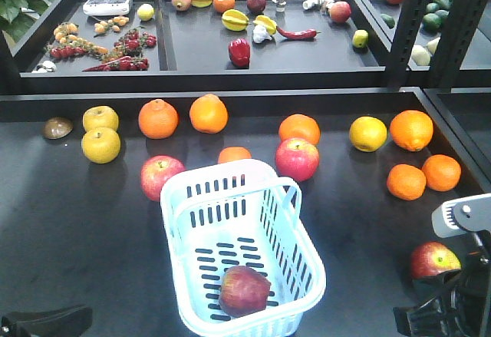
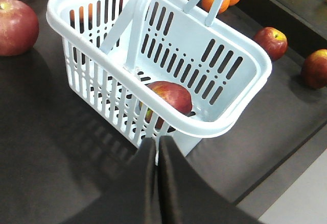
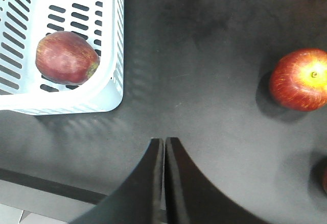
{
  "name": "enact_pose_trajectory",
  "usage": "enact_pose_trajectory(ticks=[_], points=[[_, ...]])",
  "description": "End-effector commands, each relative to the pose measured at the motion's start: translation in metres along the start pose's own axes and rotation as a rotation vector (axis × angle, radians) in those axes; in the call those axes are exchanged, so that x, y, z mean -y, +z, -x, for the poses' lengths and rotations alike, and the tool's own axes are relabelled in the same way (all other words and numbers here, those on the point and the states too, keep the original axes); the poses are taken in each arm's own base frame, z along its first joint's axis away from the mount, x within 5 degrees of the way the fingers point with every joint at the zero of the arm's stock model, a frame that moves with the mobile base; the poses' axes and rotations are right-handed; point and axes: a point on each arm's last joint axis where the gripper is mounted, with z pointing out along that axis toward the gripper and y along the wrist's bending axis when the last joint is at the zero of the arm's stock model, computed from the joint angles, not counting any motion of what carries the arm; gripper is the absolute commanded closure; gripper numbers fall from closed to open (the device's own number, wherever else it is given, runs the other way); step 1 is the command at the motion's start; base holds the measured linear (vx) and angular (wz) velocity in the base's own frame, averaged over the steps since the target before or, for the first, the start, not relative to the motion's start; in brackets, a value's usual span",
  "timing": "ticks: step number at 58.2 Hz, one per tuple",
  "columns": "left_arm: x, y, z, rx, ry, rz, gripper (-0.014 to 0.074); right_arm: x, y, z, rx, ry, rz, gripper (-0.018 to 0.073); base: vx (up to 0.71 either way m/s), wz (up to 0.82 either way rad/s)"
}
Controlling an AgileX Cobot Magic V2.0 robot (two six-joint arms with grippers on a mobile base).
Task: Pick three apples into basket with both arms
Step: 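Lower the right gripper onto a second red apple and close it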
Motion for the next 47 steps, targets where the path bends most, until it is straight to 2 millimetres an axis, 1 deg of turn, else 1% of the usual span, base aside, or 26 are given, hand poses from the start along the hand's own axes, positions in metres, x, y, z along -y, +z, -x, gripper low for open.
enact_pose_trajectory(ticks=[1, 10, 47], points=[[-0.0005, -0.0014, 0.0106, 0.052, -0.03, 0.021, 0.0603, -0.0005, -0.0071, 0.0101, 0.078, -0.012, 0.007, 0.0564, 0.0, 0.0], [-0.0035, -0.0016, 0.0124, 0.072, -0.03, 0.054, 0.0603, -0.0003, -0.0071, 0.0096, 0.073, -0.012, 0.005, 0.0564, 0.0, 0.0], [-0.0018, -0.0014, 0.0113, 0.06, -0.03, 0.035, 0.0603, 0.0001, -0.007, 0.0086, 0.062, -0.011, 0.001, 0.0564, 0.0, 0.0]])
